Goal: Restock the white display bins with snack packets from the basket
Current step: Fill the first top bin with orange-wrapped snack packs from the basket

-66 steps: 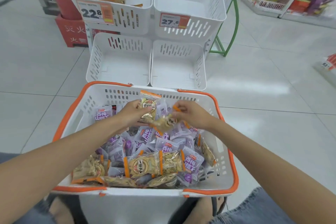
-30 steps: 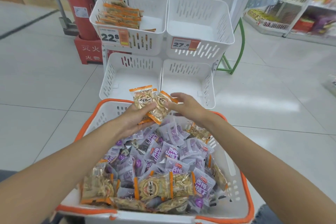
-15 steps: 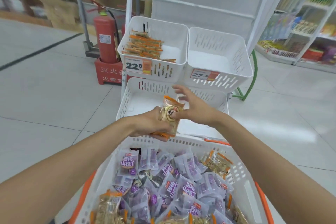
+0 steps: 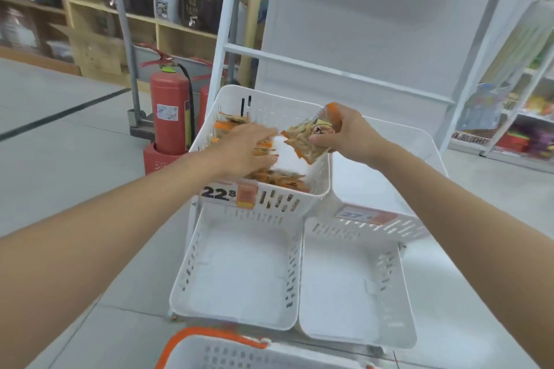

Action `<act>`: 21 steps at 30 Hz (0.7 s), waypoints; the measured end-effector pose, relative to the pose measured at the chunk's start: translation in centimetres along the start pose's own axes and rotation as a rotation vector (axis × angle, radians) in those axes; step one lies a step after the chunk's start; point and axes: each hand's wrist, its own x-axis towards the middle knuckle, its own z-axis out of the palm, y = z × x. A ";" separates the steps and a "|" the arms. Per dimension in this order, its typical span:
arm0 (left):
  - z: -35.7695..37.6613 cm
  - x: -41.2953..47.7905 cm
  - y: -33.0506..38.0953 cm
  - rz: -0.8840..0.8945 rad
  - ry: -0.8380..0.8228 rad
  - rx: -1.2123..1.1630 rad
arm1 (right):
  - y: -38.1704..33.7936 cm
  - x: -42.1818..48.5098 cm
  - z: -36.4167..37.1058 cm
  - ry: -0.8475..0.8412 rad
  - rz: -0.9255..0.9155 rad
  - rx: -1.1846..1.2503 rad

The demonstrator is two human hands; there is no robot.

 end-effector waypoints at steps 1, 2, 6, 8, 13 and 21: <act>0.4 1.1 -1.0 0.020 -0.039 0.134 | 0.7 1.7 0.8 0.013 -0.032 -0.141; 1.0 2.1 -1.9 0.025 -0.093 0.244 | 1.4 3.2 1.7 0.007 -0.064 -0.263; 2.5 3.4 -5.5 -0.026 -0.212 0.355 | 4.5 6.8 5.3 -0.178 -0.083 -0.490; 3.0 3.2 -6.8 -0.019 -0.164 0.272 | 5.5 7.4 6.5 -0.342 -0.016 -0.507; 3.3 3.0 -6.9 0.000 -0.106 0.243 | 5.4 8.6 6.7 -0.659 0.099 -0.601; 2.9 2.4 -6.5 -0.023 -0.089 0.196 | 5.2 8.5 7.3 -0.784 0.246 -0.445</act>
